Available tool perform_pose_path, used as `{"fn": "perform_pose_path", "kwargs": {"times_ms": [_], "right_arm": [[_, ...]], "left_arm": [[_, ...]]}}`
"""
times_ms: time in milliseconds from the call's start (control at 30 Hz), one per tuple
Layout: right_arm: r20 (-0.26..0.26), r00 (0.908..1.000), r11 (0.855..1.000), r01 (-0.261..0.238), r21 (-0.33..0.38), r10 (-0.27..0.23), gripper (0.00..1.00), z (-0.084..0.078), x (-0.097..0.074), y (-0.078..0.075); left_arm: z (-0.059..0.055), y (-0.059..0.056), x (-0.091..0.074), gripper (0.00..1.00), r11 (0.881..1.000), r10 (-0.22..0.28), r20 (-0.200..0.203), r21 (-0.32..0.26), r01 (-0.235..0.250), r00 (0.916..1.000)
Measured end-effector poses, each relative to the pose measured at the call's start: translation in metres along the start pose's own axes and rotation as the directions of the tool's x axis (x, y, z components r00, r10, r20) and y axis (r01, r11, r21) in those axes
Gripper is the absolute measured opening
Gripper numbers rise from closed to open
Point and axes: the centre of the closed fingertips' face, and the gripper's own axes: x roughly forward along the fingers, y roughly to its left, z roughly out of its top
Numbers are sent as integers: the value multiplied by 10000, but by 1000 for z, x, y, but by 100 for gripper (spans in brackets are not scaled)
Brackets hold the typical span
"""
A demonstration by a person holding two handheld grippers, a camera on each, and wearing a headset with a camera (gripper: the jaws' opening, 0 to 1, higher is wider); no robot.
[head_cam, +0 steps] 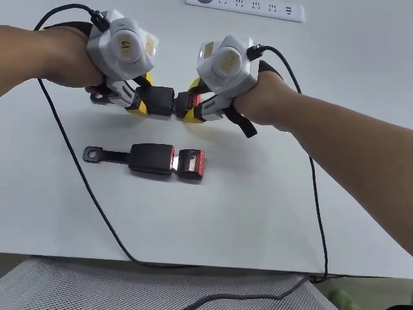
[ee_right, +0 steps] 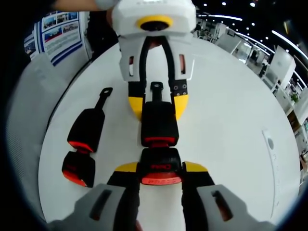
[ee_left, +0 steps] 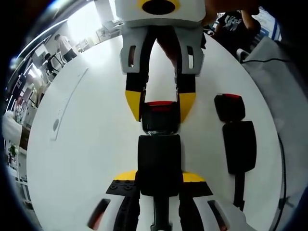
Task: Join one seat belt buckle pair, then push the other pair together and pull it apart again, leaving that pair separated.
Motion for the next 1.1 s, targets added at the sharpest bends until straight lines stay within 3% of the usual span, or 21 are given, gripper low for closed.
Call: {"fn": "perform_pose_path", "kwargs": {"times_ms": [333,833,1100], "right_arm": [[-139,9999,9999,29,-117,-31,32,-3,4,-4],[-161,9998,9999,65,-84,-66,32,-5,0,-4],[-281,9996,9999,63,-153,-67,33,-17,-8,-5]], "left_arm": [[0,0,-1,30,10000,-44,-129,29,45,9999],[-1,0,-2,31,9998,-4,-8,-213,3,10000],[0,-1,-2,31,9996,0,42,-271,1,10000]]}}
